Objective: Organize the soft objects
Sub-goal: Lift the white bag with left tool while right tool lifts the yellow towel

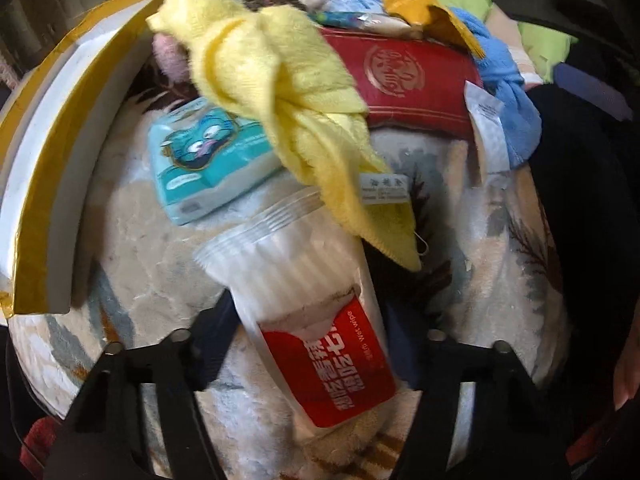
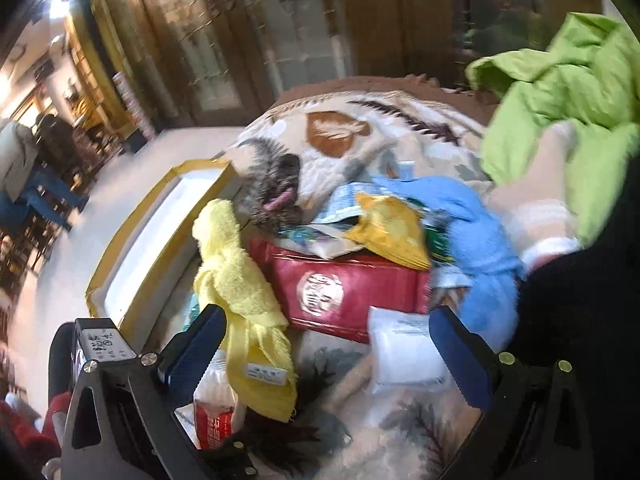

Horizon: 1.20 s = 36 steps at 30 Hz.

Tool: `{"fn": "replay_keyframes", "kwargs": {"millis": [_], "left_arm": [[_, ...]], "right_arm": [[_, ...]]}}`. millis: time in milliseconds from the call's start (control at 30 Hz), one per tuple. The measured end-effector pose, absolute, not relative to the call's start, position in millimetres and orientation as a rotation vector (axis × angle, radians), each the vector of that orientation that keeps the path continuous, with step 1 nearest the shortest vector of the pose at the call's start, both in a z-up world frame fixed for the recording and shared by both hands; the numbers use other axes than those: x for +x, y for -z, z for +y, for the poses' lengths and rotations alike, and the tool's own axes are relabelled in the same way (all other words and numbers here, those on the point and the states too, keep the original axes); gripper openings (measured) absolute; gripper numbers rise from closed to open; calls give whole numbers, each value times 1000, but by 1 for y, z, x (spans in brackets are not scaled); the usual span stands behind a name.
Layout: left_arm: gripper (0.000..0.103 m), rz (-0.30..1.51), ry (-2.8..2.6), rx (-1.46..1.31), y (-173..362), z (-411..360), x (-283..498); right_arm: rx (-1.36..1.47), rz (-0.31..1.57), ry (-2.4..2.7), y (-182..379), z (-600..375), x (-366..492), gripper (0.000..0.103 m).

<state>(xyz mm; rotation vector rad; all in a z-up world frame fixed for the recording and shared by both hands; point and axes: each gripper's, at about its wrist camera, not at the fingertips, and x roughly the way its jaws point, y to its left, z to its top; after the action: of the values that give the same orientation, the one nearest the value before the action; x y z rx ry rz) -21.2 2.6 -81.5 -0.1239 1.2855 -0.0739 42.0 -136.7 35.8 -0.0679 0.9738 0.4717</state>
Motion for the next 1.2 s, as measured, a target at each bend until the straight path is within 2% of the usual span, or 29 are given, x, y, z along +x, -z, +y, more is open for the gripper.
{"fn": "replay_keyframes", "kwargs": {"millis": [133,433,500,567,633,700,767,933,1200], "left_arm": [[44,1295,73,-159,80,22,-24],[43,1308,3,-193,91,65,-33],[43,1303,-1,-178,92,66,-34],[43,1301,-3,-171,93,69,-36],[43,1301,-9,-166,91,64,-37],[43,1300,-15,-163,91,57,-36],[43,1298,-15,-162,92,58,-35],[43,1297,-23,-157,83,40,-39],[43,1236,-36,-129,58,35,-47]], "right_arm": [[-114,1036,-555,-26,-109,58,100],[-169,1121,-625,2,-51,77,99],[-180,1146,-637,8,-43,79,93],[-205,1186,-637,18,-36,80,76],[-222,1217,-644,27,-31,79,67],[-242,1198,-638,30,-29,76,67],[-237,1192,-642,31,-27,73,57],[-187,1141,-626,26,-37,65,51],[-114,1014,-601,-16,-67,47,50]]}}
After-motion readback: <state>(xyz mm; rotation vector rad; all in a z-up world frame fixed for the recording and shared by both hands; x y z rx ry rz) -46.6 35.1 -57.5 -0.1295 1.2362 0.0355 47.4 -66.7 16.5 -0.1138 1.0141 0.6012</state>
